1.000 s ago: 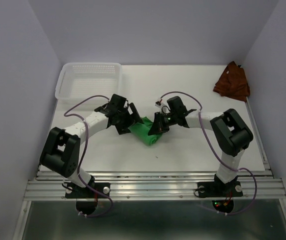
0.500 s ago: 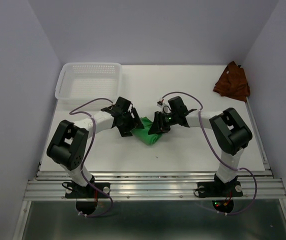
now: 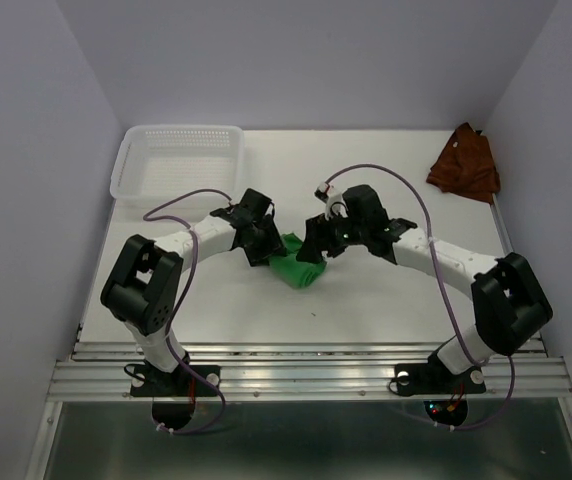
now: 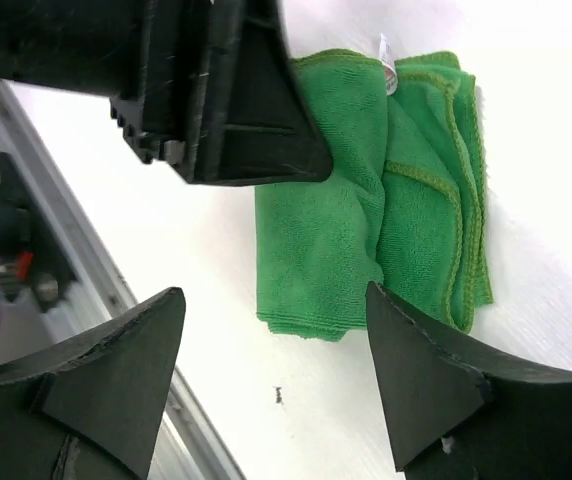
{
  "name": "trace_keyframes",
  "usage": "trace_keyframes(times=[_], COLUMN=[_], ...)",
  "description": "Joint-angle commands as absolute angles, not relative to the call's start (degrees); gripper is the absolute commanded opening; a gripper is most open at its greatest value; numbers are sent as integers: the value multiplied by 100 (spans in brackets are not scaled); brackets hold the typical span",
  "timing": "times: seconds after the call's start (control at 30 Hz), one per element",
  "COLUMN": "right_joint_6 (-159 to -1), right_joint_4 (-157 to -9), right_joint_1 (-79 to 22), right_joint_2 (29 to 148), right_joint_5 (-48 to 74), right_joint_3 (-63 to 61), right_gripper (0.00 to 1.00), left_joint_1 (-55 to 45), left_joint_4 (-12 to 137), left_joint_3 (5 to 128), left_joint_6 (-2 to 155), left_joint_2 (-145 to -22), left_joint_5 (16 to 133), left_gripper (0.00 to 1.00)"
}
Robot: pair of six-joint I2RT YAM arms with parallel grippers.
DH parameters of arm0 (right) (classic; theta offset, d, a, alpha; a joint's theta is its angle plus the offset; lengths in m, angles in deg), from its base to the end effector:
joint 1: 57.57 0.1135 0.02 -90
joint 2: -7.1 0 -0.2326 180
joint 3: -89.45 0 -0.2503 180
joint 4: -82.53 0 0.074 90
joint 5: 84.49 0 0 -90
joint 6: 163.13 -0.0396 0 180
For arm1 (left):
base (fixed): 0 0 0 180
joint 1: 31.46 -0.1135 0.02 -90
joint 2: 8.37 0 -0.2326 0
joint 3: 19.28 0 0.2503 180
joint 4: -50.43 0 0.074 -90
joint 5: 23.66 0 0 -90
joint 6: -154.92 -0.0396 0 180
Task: Roll the towels
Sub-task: Roll the towel
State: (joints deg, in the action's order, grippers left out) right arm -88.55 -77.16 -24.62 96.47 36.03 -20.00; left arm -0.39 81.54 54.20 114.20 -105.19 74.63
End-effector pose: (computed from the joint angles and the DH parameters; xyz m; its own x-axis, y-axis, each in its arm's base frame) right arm 0.2729 0.2008 0.1971 -0.7230 -0.1957 -0.6626 -0.6295 0.5816 0.5152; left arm 0.2911 -0.1820 0.1532 -0.8961 -0.3357 -0.2904 -0.1482 0.8429 -0.5172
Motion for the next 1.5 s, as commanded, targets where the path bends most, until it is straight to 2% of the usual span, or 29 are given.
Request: trace_keyframes(times=[0.0, 0.33, 0.93, 1.13, 1.2, 1.3, 1.33, 1.47], right_joint_6=[-8088, -7123, -6285, -6250, -6267, -6294, -6363, -6504], right_joint_4=[-7745, -8816, -8923, -8966, -9080, -9204, -9247, -9230], right_joint_1=[-1698, -353, 422, 545, 545, 545, 545, 545], right_joint_2=[9184, 8946, 9693, 10123, 10229, 10431, 10518, 10528], right_joint_5=[2259, -141, -1092, -1873, -2119, -2331, -2427, -2499], right_joint_3=[-2193, -2720, -2940, -2958, -2958, -2931, -2931, -2870], right_gripper=[79, 79, 78, 77, 73, 48, 31, 10], left_joint_1=[18, 71, 80, 71, 80, 71, 71, 62], left_joint_4=[8469, 8663, 8733, 8671, 8680, 8680, 8680, 8706], left_joint_3=[5672, 5725, 5795, 5786, 5795, 5795, 5804, 5787], left_joint_6=[11291, 11344, 11511, 11519, 11511, 11502, 11502, 11519], left_joint_2=[-10532, -10532, -10576, -10584, -10558, -10505, -10470, -10313], left_joint_5=[7205, 7381, 7451, 7609, 7627, 7688, 7697, 7671], left_gripper=[59, 59, 59, 59, 60, 62, 63, 76])
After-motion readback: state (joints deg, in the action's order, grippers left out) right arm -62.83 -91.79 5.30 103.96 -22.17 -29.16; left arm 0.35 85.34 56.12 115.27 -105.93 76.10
